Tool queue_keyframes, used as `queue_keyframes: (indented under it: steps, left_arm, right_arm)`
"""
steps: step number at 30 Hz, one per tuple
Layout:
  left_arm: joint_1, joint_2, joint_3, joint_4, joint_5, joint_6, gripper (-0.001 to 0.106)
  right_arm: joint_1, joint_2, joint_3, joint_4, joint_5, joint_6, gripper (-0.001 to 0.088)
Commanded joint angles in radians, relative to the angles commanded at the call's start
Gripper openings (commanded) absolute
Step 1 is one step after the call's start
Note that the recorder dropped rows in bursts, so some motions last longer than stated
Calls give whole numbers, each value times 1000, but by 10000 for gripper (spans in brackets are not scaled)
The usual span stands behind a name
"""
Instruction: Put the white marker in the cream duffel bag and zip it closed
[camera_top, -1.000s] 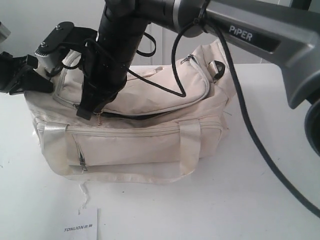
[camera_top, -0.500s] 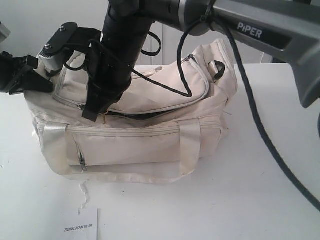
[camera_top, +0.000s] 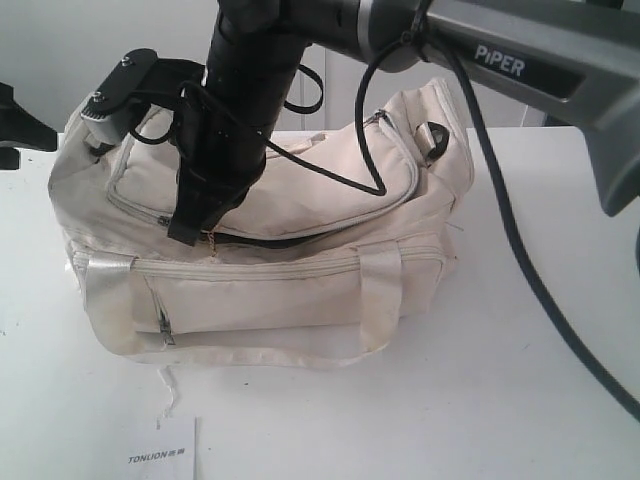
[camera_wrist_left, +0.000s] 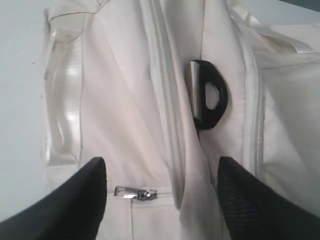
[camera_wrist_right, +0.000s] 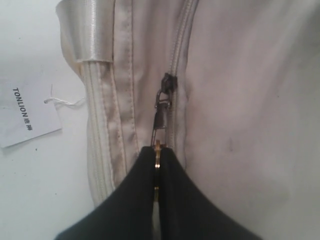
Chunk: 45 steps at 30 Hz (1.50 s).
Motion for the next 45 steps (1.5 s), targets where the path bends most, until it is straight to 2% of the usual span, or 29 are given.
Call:
queue_keyframes:
  steps: [10, 14, 17, 23, 28, 35, 45]
  left_arm:
    - [-2, -152, 250, -91, -84, 1, 671]
    - [-6, -187, 319, -134, -123, 1, 671]
    - [-33, -196, 352, -180, -138, 6, 671]
    - [-141, -196, 384, -194, -250, 10, 671]
    - [-195, -194, 388, -236, -356, 10, 671]
    - [-207, -191, 388, -264, -439, 12, 671]
    - [-207, -113, 388, -322, -386, 12, 671]
  right_arm:
    - [0, 10, 0, 6, -14, 0, 0]
    - [0, 18, 0, 26, -14, 0, 0]
    - [0, 23, 0, 39, -16, 0, 0]
    - [0, 23, 0, 44, -16, -4, 0]
    - [0, 23, 0, 44, -14, -9, 0]
    - [0, 23, 0, 44, -14, -14, 0]
    - [0, 23, 0, 44, -14, -26, 0]
